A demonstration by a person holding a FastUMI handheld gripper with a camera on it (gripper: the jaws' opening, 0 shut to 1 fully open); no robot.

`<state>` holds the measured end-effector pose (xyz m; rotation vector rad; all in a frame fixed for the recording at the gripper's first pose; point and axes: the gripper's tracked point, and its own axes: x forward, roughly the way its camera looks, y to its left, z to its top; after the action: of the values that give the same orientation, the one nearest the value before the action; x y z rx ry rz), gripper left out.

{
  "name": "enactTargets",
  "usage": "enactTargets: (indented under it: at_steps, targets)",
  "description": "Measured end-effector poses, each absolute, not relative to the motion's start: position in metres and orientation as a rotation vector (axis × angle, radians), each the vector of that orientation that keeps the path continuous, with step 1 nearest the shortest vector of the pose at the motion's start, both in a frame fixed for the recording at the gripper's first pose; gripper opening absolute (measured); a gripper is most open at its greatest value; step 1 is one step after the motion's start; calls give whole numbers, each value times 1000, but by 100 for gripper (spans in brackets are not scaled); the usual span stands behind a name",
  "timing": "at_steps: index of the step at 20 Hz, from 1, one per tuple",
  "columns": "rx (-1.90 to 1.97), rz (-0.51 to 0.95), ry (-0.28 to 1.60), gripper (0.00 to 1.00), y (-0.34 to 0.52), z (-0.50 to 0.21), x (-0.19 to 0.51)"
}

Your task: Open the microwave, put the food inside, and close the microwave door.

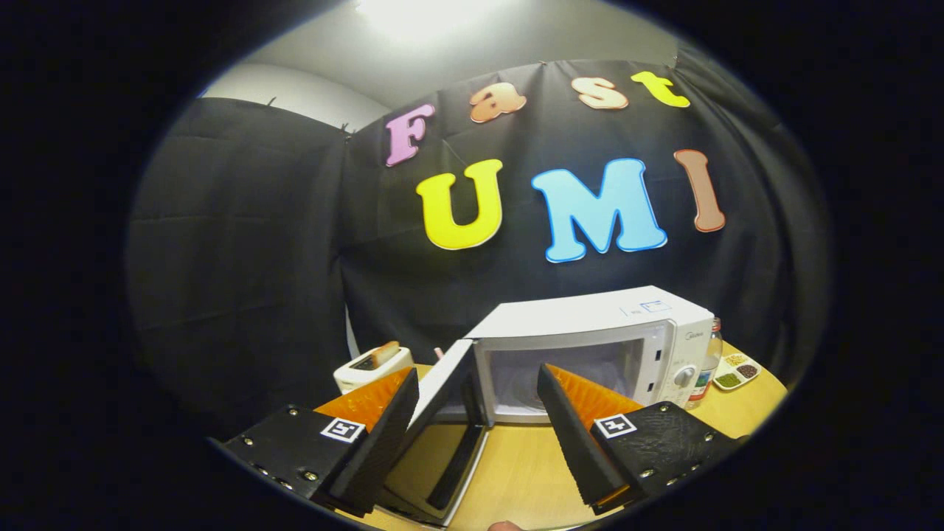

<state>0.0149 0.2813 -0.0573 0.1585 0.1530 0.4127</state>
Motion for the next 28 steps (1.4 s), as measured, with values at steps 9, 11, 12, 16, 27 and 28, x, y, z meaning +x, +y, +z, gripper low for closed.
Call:
enactTargets:
  at_steps: [9, 11, 12, 16, 27, 28]
  targets:
    - [141, 713, 165, 97, 403, -42, -75]
    - [144, 757, 192, 98, 420, -50, -91]
    - [138, 775, 207, 97, 426, -55, -98]
    - [113, 818, 274, 97, 443, -89, -117]
    - [33, 729, 512, 18, 419, -194, -107]
    - [26, 686, 512, 18, 408, -192, -99]
